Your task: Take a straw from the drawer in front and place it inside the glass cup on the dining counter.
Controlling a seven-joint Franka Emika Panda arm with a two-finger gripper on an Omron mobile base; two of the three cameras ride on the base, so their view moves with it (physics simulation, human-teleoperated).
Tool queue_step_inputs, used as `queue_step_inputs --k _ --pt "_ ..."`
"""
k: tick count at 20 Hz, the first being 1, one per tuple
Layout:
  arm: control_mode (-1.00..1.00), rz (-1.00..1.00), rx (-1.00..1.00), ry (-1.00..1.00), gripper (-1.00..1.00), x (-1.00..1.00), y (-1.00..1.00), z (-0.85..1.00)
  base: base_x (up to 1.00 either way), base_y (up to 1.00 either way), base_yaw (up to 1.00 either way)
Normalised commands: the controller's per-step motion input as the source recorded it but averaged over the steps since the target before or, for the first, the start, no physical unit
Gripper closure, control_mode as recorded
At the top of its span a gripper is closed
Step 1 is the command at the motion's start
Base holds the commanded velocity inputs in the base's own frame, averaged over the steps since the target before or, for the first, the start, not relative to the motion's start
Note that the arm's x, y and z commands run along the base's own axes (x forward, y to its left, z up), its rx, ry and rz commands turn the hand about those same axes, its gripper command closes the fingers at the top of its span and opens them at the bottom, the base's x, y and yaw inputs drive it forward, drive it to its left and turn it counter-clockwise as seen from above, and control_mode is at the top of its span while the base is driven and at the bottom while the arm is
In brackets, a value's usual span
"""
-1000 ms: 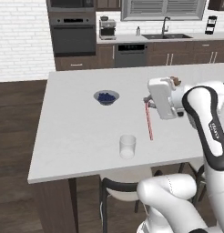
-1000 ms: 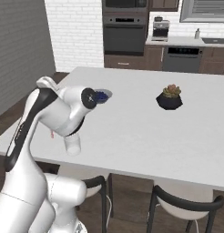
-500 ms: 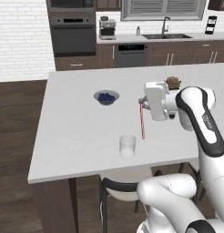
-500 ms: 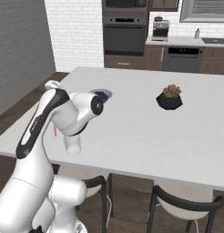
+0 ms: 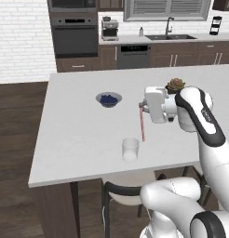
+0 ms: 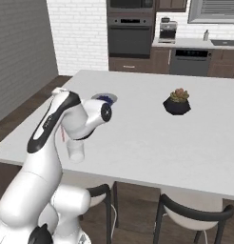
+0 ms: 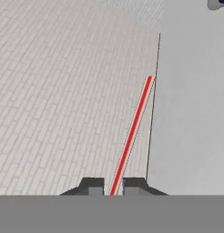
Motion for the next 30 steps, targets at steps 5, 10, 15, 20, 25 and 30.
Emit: queue_step_inputs --k 5,10,15,20,25,30 --pt "-1.00 0.04 0.00 -0.01 1.00 0.30 0.00 -0.19 0.00 0.00 0.00" --pt "-1.00 0.04 0.00 0.00 1.00 0.21 0.00 -0.23 0.00 0.00 0.00" --pt "-1.00 0.04 0.00 0.00 1.00 0.21 0.00 -0.22 0.00 0.00 0.00" --pt "-1.00 0.05 0.01 0.00 1.00 0.29 0.05 -0.23 0.00 0.00 0.00" --pt "-1.00 0.06 0.01 0.00 1.00 0.38 0.07 -0.20 0.00 0.00 0.00" --pt "-1.00 0.06 0.00 -0.03 1.00 0.30 0.01 -0.09 0.00 0.00 0.00"
